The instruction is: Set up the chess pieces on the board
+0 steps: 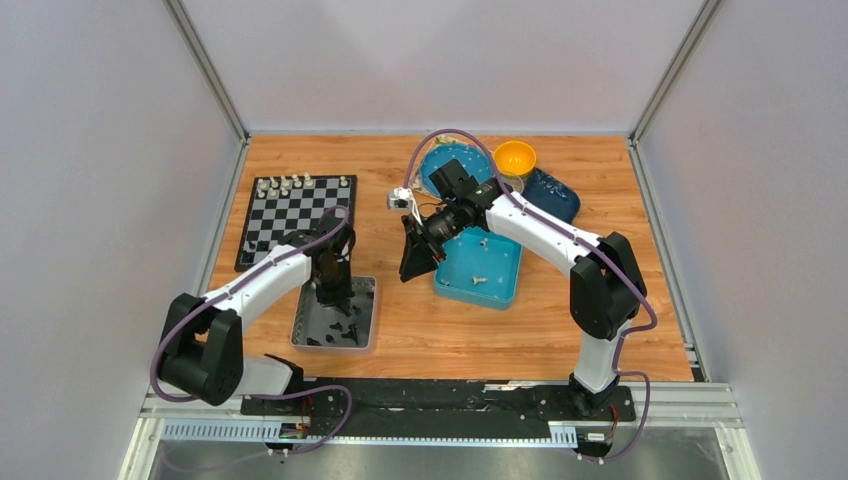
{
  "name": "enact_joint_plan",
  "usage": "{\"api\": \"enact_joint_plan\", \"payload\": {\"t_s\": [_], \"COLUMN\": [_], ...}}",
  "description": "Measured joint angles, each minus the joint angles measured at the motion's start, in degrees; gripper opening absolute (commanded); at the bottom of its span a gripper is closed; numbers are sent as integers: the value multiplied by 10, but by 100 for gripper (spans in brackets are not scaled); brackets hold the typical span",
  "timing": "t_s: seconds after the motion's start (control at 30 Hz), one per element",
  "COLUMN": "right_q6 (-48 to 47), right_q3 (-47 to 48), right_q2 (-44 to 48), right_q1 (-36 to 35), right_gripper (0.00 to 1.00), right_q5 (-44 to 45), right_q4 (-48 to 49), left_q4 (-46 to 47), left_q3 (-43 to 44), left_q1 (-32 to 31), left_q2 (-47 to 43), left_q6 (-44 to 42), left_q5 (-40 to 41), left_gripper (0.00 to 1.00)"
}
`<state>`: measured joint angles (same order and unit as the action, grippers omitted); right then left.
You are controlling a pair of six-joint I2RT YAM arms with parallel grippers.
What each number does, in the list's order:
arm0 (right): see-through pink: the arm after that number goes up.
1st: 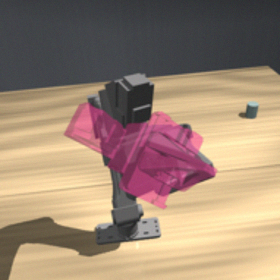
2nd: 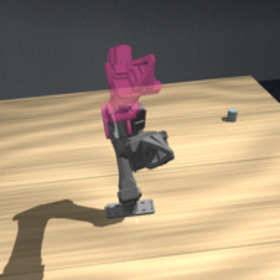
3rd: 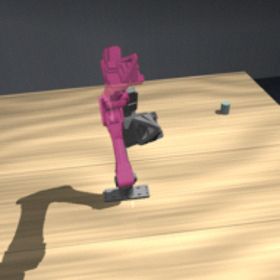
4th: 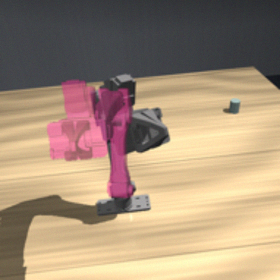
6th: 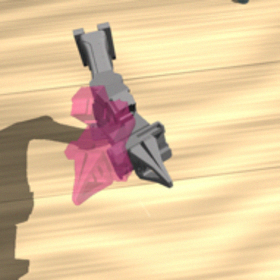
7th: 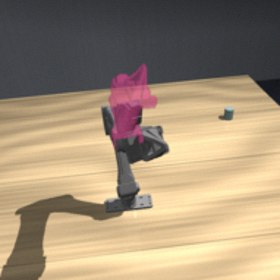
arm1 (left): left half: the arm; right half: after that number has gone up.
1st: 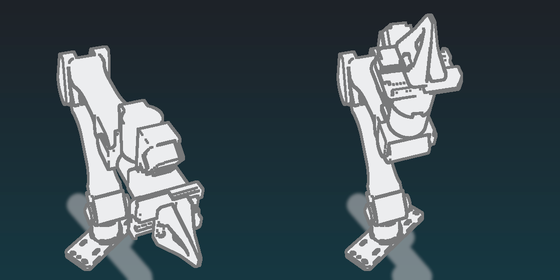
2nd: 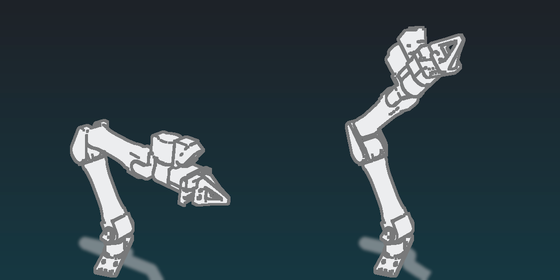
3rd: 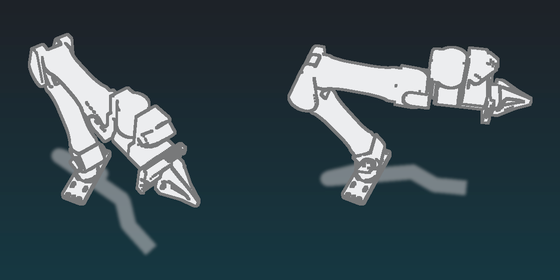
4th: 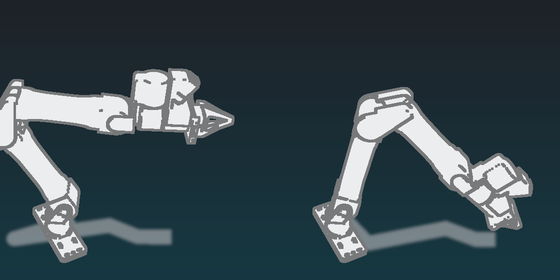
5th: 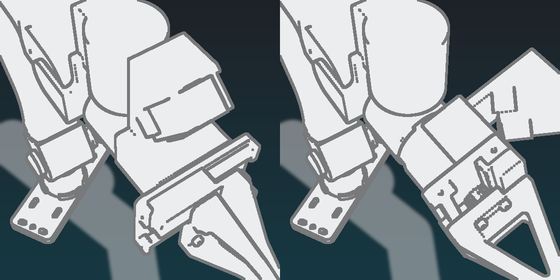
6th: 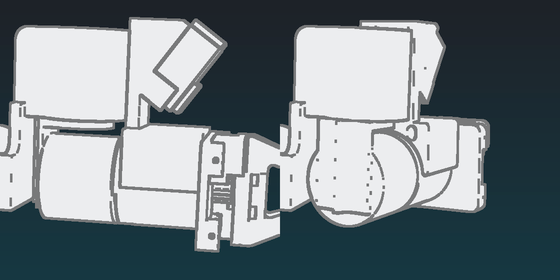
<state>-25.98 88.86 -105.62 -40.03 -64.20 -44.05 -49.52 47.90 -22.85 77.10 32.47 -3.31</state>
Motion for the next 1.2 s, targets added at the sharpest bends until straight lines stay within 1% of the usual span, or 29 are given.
{"api": "enact_joint_plan", "payload": {"t_s": [0.13,0.23,0.43,0.6,0.8,0.93,1.2], "right_q6": [-2,-4,-8,-9,-9,-9,-9], "right_q3": [0,0,-3,-4,-4,-4,6], "right_q2": [0,0,1,1,1,1,1], "right_q1": [0,0,0,0,1,1,2], "right_gripper": [31,31,31,31,31,31,31], "right_q5": [0,0,0,0,0,0,0], "right_q4": [0,-1,-1,-3,-4,-12,-20], "left_q4": [-33,-56,-82,-78,-63,-45,-12], "left_q3": [51,94,201,276,327,357,391], "left_q1": [7,29,116,197,278,313,345], "left_q2": [0,0,15,72,153,201,278], "left_q6": [-25,-47,-92,-127,-158,-169,-183], "left_q5": [12,18,30,40,50,54,62], "left_gripper": [4,4,4,5,5,5,6]}}
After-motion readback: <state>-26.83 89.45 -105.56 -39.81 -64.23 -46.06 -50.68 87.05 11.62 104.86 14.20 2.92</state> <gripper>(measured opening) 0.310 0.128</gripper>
